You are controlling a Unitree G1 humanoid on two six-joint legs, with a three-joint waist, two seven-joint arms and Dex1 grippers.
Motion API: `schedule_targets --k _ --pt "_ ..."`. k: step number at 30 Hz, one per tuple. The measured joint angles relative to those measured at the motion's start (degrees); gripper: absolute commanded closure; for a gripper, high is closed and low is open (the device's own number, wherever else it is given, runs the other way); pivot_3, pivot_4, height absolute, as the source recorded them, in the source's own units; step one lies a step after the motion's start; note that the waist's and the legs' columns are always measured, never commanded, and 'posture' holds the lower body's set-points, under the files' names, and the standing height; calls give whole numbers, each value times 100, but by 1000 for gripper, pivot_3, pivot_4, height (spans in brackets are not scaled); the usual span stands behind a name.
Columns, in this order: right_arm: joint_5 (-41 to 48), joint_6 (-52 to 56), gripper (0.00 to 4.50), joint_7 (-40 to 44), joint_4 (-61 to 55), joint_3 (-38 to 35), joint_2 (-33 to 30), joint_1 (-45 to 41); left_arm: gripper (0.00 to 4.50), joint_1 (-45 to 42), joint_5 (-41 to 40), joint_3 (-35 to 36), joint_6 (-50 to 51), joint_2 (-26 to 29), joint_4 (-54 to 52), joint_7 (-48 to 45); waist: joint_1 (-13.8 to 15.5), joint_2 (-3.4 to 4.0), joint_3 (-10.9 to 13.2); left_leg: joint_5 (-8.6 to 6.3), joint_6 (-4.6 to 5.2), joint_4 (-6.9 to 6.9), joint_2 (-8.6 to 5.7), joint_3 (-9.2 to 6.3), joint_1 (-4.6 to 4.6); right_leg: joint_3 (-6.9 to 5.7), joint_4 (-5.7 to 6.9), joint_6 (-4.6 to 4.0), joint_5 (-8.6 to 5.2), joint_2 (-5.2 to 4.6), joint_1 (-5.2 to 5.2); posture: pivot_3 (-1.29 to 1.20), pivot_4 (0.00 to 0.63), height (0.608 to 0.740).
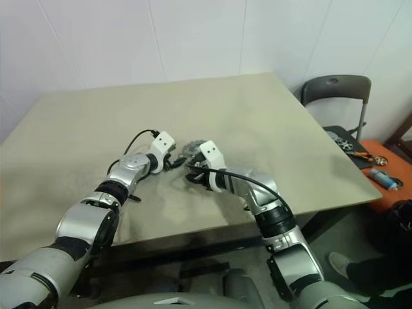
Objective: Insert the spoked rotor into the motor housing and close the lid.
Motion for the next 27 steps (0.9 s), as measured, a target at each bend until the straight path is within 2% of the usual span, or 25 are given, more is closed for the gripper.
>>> schedule_targets --k 12,16,19,25,27 --pt "34 2 3213 -54 -33 0 3 52 1201 0 14 5 14 -8 37 126 -6 0 0 0 0 0 0 0 5 0 3 17 -11 1 1 0 0 740" --pt "37 3 3213 -58 -37 -2 3 66 2073 0 41 2 22 -9 64 270 -20 0 0 0 0 0 0 1 11 1 5 19 -11 2 4 0 0 740" --pt "38 7 3213 -57 -38 -10 -3 67 3137 0 49 2 72 -12 72 285 -31 0 0 0 0 -2 1 1 14 1 6 19 -12 3 4 0 0 740" --pt "35 7 3213 -78 -37 -74 -3 66 3137 -7 77 -2 91 -12 73 320 -33 0 0 0 0 -4 1 1 12 2 3 19 -12 3 3 0 0 740" --pt "34 7 3213 -93 -37 -77 -1 66 3514 -8 90 -13 85 -11 73 315 -34 0 0 0 0 -4 1 1 13 2 3 19 -12 3 3 0 0 740"
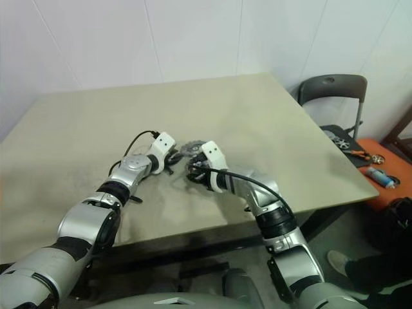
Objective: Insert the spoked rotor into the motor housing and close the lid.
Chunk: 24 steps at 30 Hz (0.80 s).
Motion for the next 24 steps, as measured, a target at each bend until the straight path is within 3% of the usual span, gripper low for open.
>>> schedule_targets --k 3,4,24 --pt "-1 -2 3213 -6 1 0 7 -1 4366 -5 0 -9 -2 20 3 -57 -7 0 0 0 0 0 0 0 1 0 0 0 0 0 0 0 0 740" --pt "-1 -2 3213 -8 2 0 11 -1 4464 -14 0 -8 4 41 3 -72 -8 0 0 0 0 -1 0 0 1 0 0 0 0 0 0 0 0 740" --pt "-16 -220 3213 21 242 18 208 -121 4464 127 -326 381 15 1011 -24 -995 -124 2 2 0 0 -9 2 -1 -12 0 -4 0 -1 0 -12 0 0 740"
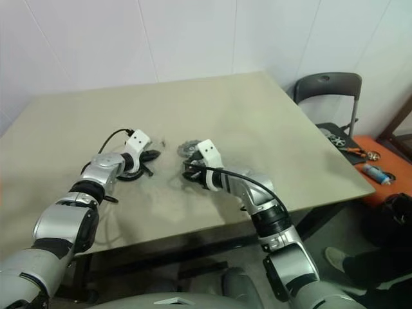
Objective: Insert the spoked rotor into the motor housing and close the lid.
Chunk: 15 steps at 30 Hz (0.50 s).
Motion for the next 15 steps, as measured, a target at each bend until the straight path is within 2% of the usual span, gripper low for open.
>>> schedule_targets --k 8,15 --pt "-53 -35 3213 66 99 17 5 -88 4464 63 -102 55 28 121 -102 -332 0 0 0 0 0 0 0 0 -2 0 0 0 0 0 -2 0 0 740" --pt "-159 -307 3213 527 101 410 -62 -289 4464 72 -723 400 654 333 -443 -1641 -21 2 2 0 0 2 0 0 -23 0 0 -1 1 0 -21 0 0 740"
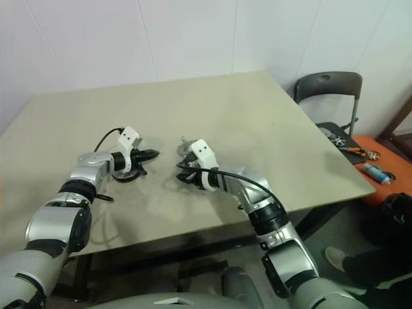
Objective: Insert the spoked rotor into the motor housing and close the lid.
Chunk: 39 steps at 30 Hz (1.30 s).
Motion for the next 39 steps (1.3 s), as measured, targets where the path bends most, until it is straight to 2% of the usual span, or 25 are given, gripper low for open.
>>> schedule_targets --k 4,11,18,22,26,29,33,39 --pt "-189 -406 3213 227 314 82 -46 -395 4464 -103 -117 75 260 416 -120 -342 -18 0 0 0 0 -1 1 -1 0 0 1 0 0 0 -2 0 0 740" --pt "-316 -1133 3213 153 1371 -204 262 -1031 4464 -483 -207 332 328 812 -115 -51 -3 0 2 0 0 -4 0 -1 -3 0 1 -21 13 -2 -6 0 0 740" --pt "-729 -2332 3213 -653 3025 -587 749 -1621 4464 53 -263 507 182 749 -187 442 -32 1 3 0 0 -7 0 0 -11 1 8 -25 15 -3 -24 0 0 740" --pt "-961 -2920 3213 -924 4178 -718 936 -2092 4464 392 -392 605 107 670 -640 708 -61 2 3 1 -1 -8 0 0 -16 3 13 -28 17 -4 -36 0 0 740" --pt "-1138 -3593 2348 -1182 5339 -885 1069 -2750 4500 713 -685 852 266 556 -1465 1043 -126 2 3 1 -2 -12 0 0 -17 4 15 -30 19 -8 -37 0 0 740" --pt "-1367 -3904 1248 -1379 6132 -941 1186 -3256 4500 1248 -1055 1004 741 424 -2665 1211 -193 3 3 1 -2 -21 -1 5 -13 8 16 -30 19 -10 -41 0 0 740" --pt "-1590 -4006 19 -1503 6732 -1000 1431 -3532 4500 1887 -1305 1036 1272 313 -3844 1501 -294 3 3 1 -3 -37 0 4 -14 9 22 -33 21 -9 -56 0 0 740" --pt "-1770 -4045 19 -1515 6942 -1197 1642 -3889 4500 2399 -1578 1230 1822 278 -4832 1956 -304 4 4 4 -9 -42 0 3 -14 9 24 -36 22 -9 -62 0 0 740"
